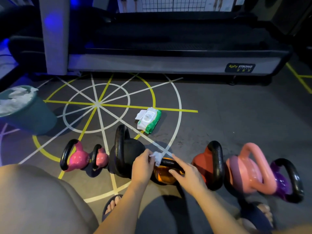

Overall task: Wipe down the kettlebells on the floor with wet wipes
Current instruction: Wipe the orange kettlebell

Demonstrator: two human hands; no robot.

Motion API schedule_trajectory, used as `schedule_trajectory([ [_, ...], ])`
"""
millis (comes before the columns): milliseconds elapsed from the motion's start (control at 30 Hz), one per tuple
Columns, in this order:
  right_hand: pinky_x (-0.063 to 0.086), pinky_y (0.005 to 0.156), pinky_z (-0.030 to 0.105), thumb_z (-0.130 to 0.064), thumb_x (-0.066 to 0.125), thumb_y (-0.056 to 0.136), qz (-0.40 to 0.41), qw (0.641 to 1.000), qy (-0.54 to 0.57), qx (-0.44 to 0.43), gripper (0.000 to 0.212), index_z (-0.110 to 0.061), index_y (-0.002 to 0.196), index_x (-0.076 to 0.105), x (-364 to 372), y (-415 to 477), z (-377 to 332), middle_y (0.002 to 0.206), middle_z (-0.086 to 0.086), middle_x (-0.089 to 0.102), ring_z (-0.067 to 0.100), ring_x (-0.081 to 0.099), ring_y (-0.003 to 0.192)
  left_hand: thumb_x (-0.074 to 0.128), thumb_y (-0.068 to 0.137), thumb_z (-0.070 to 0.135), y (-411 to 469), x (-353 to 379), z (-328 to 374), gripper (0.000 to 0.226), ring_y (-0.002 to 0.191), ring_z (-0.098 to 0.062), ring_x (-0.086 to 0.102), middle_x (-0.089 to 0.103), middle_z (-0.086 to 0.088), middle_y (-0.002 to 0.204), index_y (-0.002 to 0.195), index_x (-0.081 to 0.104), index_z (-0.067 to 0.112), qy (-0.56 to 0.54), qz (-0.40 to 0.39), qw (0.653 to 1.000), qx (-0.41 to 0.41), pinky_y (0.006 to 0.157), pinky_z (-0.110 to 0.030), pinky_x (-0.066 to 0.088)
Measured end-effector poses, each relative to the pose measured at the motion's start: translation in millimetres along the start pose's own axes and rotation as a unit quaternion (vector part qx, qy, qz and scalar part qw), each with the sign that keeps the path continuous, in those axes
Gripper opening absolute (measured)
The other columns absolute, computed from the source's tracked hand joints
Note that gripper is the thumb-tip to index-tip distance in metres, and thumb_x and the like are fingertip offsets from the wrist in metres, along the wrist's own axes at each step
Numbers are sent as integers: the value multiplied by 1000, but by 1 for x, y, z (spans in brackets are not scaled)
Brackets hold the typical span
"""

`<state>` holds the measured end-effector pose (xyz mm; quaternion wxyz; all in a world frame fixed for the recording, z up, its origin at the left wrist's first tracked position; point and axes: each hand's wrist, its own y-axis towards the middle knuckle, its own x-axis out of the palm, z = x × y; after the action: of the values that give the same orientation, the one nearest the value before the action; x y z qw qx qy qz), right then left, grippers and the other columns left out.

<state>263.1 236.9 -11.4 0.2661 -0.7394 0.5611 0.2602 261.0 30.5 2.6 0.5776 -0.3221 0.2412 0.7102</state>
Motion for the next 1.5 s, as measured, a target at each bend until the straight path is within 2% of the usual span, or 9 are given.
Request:
schedule_trajectory([
  [133, 35, 110, 17, -31, 65, 95, 31, 999, 10, 9, 44, -30, 139, 57, 9, 0, 1, 138, -11, 59, 4, 53, 126, 58, 98, 11, -1, -1, -5, 45, 104, -17, 69, 73, 2, 110, 135, 58, 37, 39, -13, 997, 62, 89, -33, 54],
  [267, 41, 100, 15, -30, 63, 96, 16, 999, -27, -17, 41, -32, 137, 58, 8, 7, 3, 133, -15, 61, 5, 58, 120, 56, 99, 18, -24, 32, 3, 50, 147, -11, 37, 47, 2, 155, 149, 50, 23, 155, -17, 959, 238, 122, -35, 31],
  [333, 43, 100, 17, -34, 64, 96, 10, 1000, -11, -10, 40, -34, 135, 60, 6, 7, 6, 129, -17, 62, 5, 59, 115, 55, 99, 18, -28, 31, -8, 47, 140, -12, 46, 55, 2, 147, 146, 53, 19, 112, 28, 981, 159, 118, -27, 33],
  [500, 39, 101, 15, -36, 64, 95, 19, 1000, 15, 19, 39, -35, 134, 61, 10, 6, 6, 127, -17, 62, 2, 56, 114, 55, 102, 16, -39, 23, -13, 35, 67, -7, 65, 65, 9, 76, 136, 62, 20, -30, 80, 995, -58, 64, -16, 44],
  [667, 44, 103, 24, -30, 65, 95, 20, 999, 20, 16, 38, -29, 134, 62, 9, 11, 3, 125, -13, 65, 6, 60, 114, 54, 104, 22, -33, 29, 12, 35, 133, -5, 52, 59, 10, 140, 138, 62, 24, -34, 43, 997, 56, 115, -22, 37],
  [833, 46, 102, 29, -32, 66, 94, 9, 999, 40, 20, 37, -33, 131, 64, 6, 9, 7, 120, -16, 65, 7, 61, 110, 54, 101, 9, -17, 25, -14, 22, 82, -25, 71, 72, 0, 86, 114, 72, 12, -58, 90, 984, -143, 107, -36, 44],
  [1000, 45, 101, 25, -32, 67, 93, 7, 999, 45, 23, 36, -32, 129, 66, 5, 9, 5, 121, -14, 66, 7, 61, 110, 55, 103, 15, -29, 35, 8, 27, 90, -23, 71, 75, -3, 96, 125, 70, 18, -120, 145, 964, -187, 85, -35, 55],
  [1300, 33, 89, -1, -30, 65, 95, -31, 998, 58, 25, 33, -41, 126, 64, -2, 10, 5, 114, -21, 64, -3, 57, 106, 57, 100, 24, -5, 46, -31, 25, 115, -13, 62, 72, 10, 113, 111, 74, 39, -287, 5, 907, -309, 104, -35, 46],
  [1500, 34, 90, -1, -26, 68, 94, -19, 997, 76, 26, 33, -38, 124, 66, -4, 10, 2, 113, -21, 64, -8, 56, 104, 62, 99, 17, -7, 47, -7, 24, 104, -7, 63, 73, 12, 106, 110, 76, 33, -262, 131, 909, -296, 98, -30, 47],
])
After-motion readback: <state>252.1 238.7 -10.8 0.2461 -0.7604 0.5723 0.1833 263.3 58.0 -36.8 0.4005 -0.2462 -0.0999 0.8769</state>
